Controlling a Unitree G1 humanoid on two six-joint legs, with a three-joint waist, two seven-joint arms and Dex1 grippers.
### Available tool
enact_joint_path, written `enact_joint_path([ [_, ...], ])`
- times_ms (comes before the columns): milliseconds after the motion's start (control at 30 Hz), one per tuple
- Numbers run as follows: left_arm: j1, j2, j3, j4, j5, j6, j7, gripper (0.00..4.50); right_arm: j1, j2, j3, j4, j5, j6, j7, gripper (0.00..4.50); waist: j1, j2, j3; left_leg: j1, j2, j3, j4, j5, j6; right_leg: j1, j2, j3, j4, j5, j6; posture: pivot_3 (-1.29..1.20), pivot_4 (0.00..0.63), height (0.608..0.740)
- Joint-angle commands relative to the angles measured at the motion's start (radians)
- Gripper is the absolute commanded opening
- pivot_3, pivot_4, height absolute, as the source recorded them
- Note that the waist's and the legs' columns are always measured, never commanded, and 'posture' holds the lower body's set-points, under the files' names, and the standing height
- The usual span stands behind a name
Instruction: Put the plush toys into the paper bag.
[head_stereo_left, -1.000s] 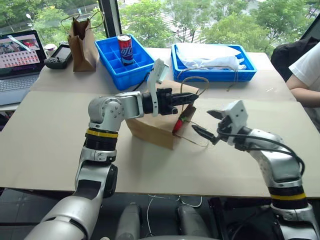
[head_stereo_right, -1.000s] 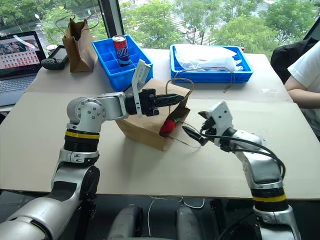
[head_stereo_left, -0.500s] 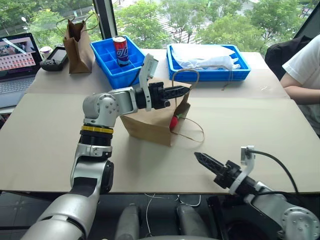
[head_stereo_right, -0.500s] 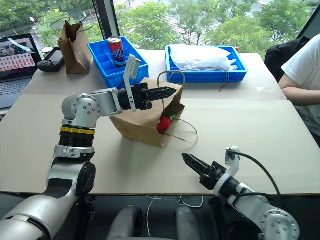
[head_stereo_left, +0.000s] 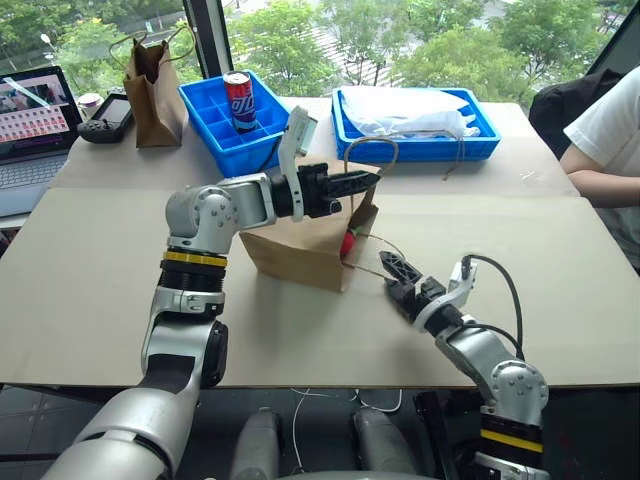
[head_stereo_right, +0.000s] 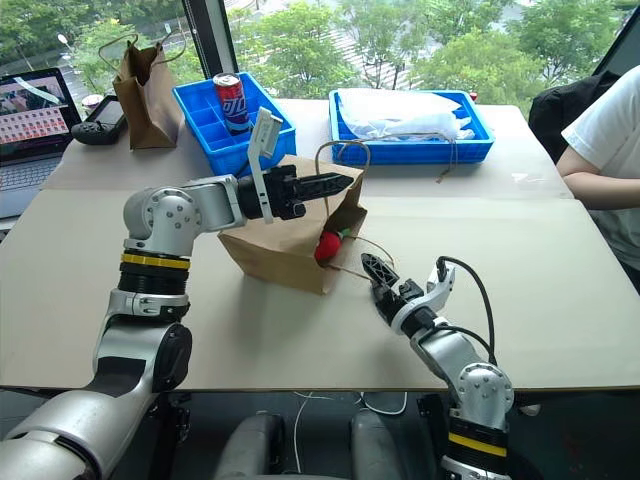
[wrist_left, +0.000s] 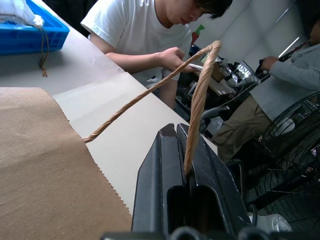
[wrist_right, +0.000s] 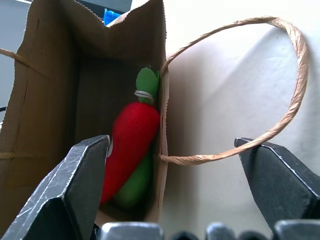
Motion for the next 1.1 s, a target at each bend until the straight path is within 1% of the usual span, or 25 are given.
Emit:
enact_joint_path([
  [33, -0.021, 0.011, 0.019, -0.038, -0.009, -0.006, 0.001, 0.0, -0.006, 0.0, -0.013, 0.014, -0.043, -0.048, 0.022, 3.39, 0.0, 0.0, 0.0, 0.0, 0.0, 0.0, 0.0, 0.0, 0.0, 0.0, 0.0, 0.0, 0.0, 0.0, 0.0, 0.0, 0.15, 0.722],
  [100, -0.02, 0.013, 0.02, -0.039, -0.01, -0.006, 0.002, 0.0, -0.006, -0.01, -0.007, -0.02, -0.052, -0.061, 0.099, 2.73, 0.0, 0.0, 0.0, 0.0, 0.0, 0.0, 0.0, 0.0, 0.0, 0.0, 0.0, 0.0, 0.0, 0.0, 0.0, 0.0, 0.15, 0.722],
  [133, -0.019, 0.014, 0.021, -0.039, -0.01, -0.007, 0.002, 0.0, -0.007, -0.013, -0.005, -0.036, -0.057, -0.067, 0.132, 2.32, 0.001, 0.0, 0.0, -0.001, 0.0, 0.0, 0.0, 0.0, 0.0, -0.001, 0.0, 0.0, 0.0, 0.0, 0.0, 0.0, 0.15, 0.722],
  [167, -0.019, 0.016, 0.02, -0.037, -0.009, -0.008, 0.001, 0.0, -0.011, -0.014, -0.005, -0.044, -0.057, -0.073, 0.156, 2.07, 0.0, 0.0, 0.0, -0.001, 0.0, 0.0, 0.0, 0.0, 0.0, -0.001, 0.0, 0.0, 0.0, 0.0, 0.0, 0.0, 0.15, 0.722],
  [200, -0.02, 0.017, 0.019, -0.034, -0.007, -0.012, -0.002, 0.0, -0.022, -0.015, -0.004, -0.054, -0.068, -0.088, 0.176, 1.7, 0.0, 0.0, 0.0, -0.001, 0.0, 0.0, 0.0, 0.0, 0.0, -0.001, 0.0, 0.0, 0.0, 0.0, 0.0, 0.0, 0.15, 0.722],
  [233, -0.023, 0.02, 0.017, -0.028, -0.002, -0.018, -0.007, 0.0, -0.043, -0.005, -0.017, -0.062, -0.066, -0.116, 0.188, 1.3, 0.0, 0.0, 0.0, -0.001, 0.0, 0.0, 0.0, 0.0, 0.0, -0.001, 0.0, 0.0, 0.0, 0.0, 0.0, 0.0, 0.15, 0.722],
  [267, -0.027, 0.023, 0.013, -0.021, 0.004, -0.027, -0.014, 0.0, -0.066, 0.004, -0.03, -0.071, -0.059, -0.143, 0.197, 1.01, 0.0, 0.0, 0.0, -0.001, 0.0, 0.0, 0.0, 0.0, 0.0, -0.001, 0.0, 0.0, 0.0, 0.0, 0.0, 0.0, 0.15, 0.722],
  [300, -0.035, 0.026, 0.013, -0.01, 0.009, -0.036, -0.019, 0.0, -0.091, 0.0, -0.033, -0.089, -0.073, -0.168, 0.21, 0.62, -0.002, 0.0, 0.0, -0.001, 0.0, 0.0, 0.0, 0.0, 0.0, -0.001, 0.0, 0.0, 0.0, 0.0, 0.0, 0.0, 0.15, 0.722],
  [367, -0.048, 0.044, -0.011, 0.004, 0.045, -0.074, -0.035, 0.0, -0.137, -0.01, -0.035, -0.124, -0.085, -0.197, 0.218, 0.07, -0.003, 0.001, 0.0, -0.001, 0.0, 0.0, 0.0, 0.0, 0.0, -0.001, 0.0, 0.0, 0.0, 0.0, 0.0, 0.0, 0.15, 0.722],
  [433, -0.058, 0.073, -0.058, 0.012, 0.101, -0.137, -0.076, 0.0, -0.173, -0.033, -0.009, -0.159, -0.119, -0.2, 0.217, 0.07, -0.003, 0.001, 0.0, -0.001, 0.0, 0.0, -0.001, 0.0, 0.0, -0.002, 0.0, 0.0, 0.0, 0.0, 0.0, 0.0, 0.15, 0.722],
  [467, -0.067, 0.081, -0.062, 0.023, 0.112, -0.157, -0.087, 0.0, -0.19, -0.043, 0.01, -0.177, -0.134, -0.196, 0.215, 0.07, -0.001, 0.001, 0.0, -0.001, 0.0, 0.0, -0.001, 0.0, 0.0, -0.002, 0.0, 0.0, 0.0, 0.0, 0.0, 0.0, 0.15, 0.722],
  [600, -0.135, 0.12, -0.032, 0.117, 0.154, -0.261, -0.12, 0.0, -0.349, -0.081, 0.092, -0.218, -0.228, -0.192, 0.189, 0.07, -0.003, 0.002, 0.002, -0.002, 0.0, 0.0, -0.002, 0.0, -0.001, -0.004, 0.0, 0.0, 0.0, 0.0, 0.0, 0.0, 0.15, 0.722],
  [733, -0.161, 0.151, -0.021, 0.186, 0.184, -0.314, -0.144, 0.0, -0.469, -0.123, 0.157, -0.22, -0.295, -0.155, 0.176, 0.07, -0.001, 0.002, 0.002, -0.002, 0.0, 0.0, -0.003, 0.001, -0.001, -0.004, 0.0, 0.0, 0.0, 0.0, 0.0, 0.0, 0.15, 0.722],
  [900, -0.154, 0.168, -0.001, 0.185, 0.186, -0.317, -0.145, 0.0, -0.575, -0.166, 0.18, -0.247, -0.282, -0.094, 0.145, 0.07, 0.003, 0.002, 0.002, -0.004, -0.001, 0.0, -0.004, 0.0, -0.001, -0.004, -0.001, -0.001, 0.0, 0.0, 0.0, 0.0, 0.15, 0.722],
  [1000, -0.128, 0.165, -0.004, 0.149, 0.181, -0.298, -0.148, 0.0, -0.583, -0.212, 0.195, -0.263, -0.269, -0.021, 0.125, 0.07, 0.006, 0.002, 0.002, -0.004, -0.001, -0.001, -0.004, 0.0, -0.001, -0.004, -0.002, -0.001, 0.0, 0.0, 0.0, 0.0, 0.15, 0.722],
  [1100, -0.105, 0.157, -0.006, 0.117, 0.176, -0.28, -0.141, 0.0, -0.58, -0.231, 0.189, -0.283, -0.241, 0.025, 0.086, 0.07, 0.005, 0.002, 0.002, -0.004, -0.001, -0.001, -0.004, 0.0, -0.001, -0.004, -0.002, -0.002, 0.0, 0.0, 0.0, 0.0, 0.15, 0.722],
])
